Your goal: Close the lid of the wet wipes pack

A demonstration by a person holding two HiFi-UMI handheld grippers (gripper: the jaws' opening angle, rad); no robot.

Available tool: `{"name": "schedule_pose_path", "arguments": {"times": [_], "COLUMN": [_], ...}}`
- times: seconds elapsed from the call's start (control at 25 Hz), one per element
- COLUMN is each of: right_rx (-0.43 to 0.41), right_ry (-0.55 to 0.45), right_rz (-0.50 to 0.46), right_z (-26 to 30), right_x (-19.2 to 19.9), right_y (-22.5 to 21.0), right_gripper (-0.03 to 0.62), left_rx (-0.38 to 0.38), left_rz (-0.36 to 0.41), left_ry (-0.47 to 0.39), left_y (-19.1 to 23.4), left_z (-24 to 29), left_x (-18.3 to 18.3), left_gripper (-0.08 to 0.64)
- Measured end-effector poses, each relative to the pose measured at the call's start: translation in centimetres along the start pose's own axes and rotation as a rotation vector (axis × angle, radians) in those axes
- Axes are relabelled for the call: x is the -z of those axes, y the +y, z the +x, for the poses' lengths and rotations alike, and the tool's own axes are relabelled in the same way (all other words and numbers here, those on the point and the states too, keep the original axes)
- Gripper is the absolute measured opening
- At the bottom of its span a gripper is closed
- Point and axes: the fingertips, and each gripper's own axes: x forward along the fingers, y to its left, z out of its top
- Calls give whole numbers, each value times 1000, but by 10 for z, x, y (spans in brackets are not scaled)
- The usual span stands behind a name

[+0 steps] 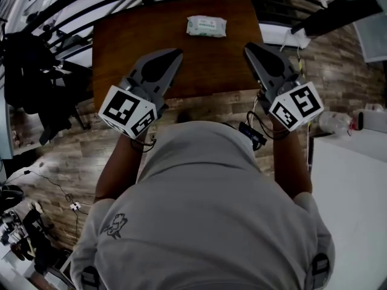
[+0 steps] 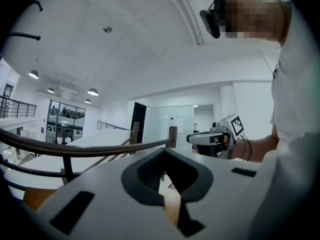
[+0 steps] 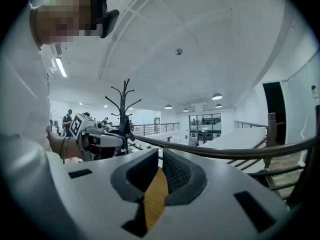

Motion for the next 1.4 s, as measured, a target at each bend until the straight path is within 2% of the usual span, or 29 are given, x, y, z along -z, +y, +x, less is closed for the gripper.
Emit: {"name": "schedule_pose_path", "arguments": {"times": [0.2, 0.6, 0.92, 1.08, 1.4], "right_rx": [-14, -85, -136, -146, -107], "right_ry": [4, 23, 30, 38, 33], "right_rz": [23, 82, 114, 123, 111], "right_z": [-44, -140, -160, -167, -184], "right_x": [2, 36, 57, 65, 61], "right_y": [-8, -10, -2, 20, 73], "right_gripper": [48, 48, 48, 48, 48], "left_rx": [-8, -75, -152, -170, -130], "left_rz": [-29, -56, -51, -43, -24], "left_ry": [-15, 46, 129, 132, 114], "left_y": [-40, -141, -165, -174, -188], "left_z": [18, 25, 0, -22, -68], "left_x": [-2, 37, 64, 66, 60], "left_gripper": [14, 14, 14, 14, 14]}}
